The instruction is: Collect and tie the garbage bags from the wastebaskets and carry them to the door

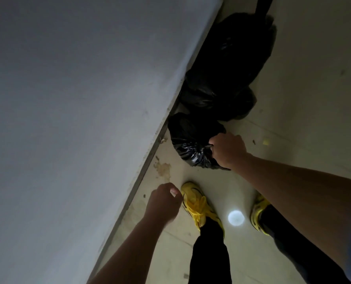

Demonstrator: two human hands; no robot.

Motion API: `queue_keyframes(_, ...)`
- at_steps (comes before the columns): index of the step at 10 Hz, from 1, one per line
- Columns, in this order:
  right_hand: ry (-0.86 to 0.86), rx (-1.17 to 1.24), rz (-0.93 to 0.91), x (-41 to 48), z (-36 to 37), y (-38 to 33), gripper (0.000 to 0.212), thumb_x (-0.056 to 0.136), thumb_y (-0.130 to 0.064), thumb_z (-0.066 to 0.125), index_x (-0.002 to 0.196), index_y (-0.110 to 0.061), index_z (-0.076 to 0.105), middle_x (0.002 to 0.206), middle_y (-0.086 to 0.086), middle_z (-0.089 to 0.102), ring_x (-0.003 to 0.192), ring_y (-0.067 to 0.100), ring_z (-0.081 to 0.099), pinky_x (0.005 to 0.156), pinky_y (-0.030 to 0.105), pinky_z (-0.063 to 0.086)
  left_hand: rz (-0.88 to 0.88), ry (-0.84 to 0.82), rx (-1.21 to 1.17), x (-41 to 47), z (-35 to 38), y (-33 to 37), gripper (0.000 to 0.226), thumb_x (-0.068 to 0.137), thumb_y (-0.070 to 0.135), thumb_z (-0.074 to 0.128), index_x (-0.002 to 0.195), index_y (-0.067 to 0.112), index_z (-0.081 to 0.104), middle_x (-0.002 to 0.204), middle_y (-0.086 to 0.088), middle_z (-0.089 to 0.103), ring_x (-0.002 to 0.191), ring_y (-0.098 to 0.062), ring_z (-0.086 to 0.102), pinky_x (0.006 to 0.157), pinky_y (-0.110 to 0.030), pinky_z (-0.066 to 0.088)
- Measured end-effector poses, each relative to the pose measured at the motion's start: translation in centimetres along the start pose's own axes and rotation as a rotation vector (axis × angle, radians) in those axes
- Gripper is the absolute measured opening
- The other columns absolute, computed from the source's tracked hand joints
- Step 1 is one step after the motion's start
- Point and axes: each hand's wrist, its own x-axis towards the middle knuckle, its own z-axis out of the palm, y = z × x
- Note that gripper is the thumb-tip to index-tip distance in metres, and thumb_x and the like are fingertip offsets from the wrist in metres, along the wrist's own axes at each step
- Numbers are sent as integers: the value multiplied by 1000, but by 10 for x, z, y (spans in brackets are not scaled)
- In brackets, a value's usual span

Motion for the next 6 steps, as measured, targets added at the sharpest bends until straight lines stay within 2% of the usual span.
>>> queue_keyframes(2, -66, 198, -1, -17, -7, 16, 44, 95, -29, 52, 139, -22, 49, 134, 10, 49, 119, 29, 53, 94, 37, 44, -56, -13, 23, -16, 10, 6, 8, 90, 26, 54, 86, 24, 60, 89, -5, 72, 80, -20, 69, 81, -40, 58)
queue_keyframes(3, -30, 204, -4, -54, -46, 28, 46, 95, -31, 51, 139, -21, 47, 133, 9, 47, 118, 28, 53, 92, 38, 46, -30, -9, 30, -55, -4, 30, 8, 90, 26, 53, 86, 24, 60, 86, -3, 71, 75, -17, 69, 79, -39, 59)
queue_keyframes(5, -65, 189, 23, -154, -154, 68, 39, 98, -30, 45, 134, -16, 48, 122, 8, 54, 107, 26, 57, 82, 33, 46, 111, 69, -12, -142, -56, 106, 14, 92, 27, 51, 93, 21, 63, 91, -2, 71, 83, -19, 68, 83, -40, 57)
queue_keyframes(6, -36, 170, 64, -206, -212, 83, 39, 98, -32, 44, 133, -16, 49, 122, 6, 57, 107, 24, 58, 84, 32, 48, 181, 128, 4, -198, -88, 148, 15, 91, 25, 52, 95, 18, 65, 98, -2, 70, 91, -20, 67, 86, -34, 54)
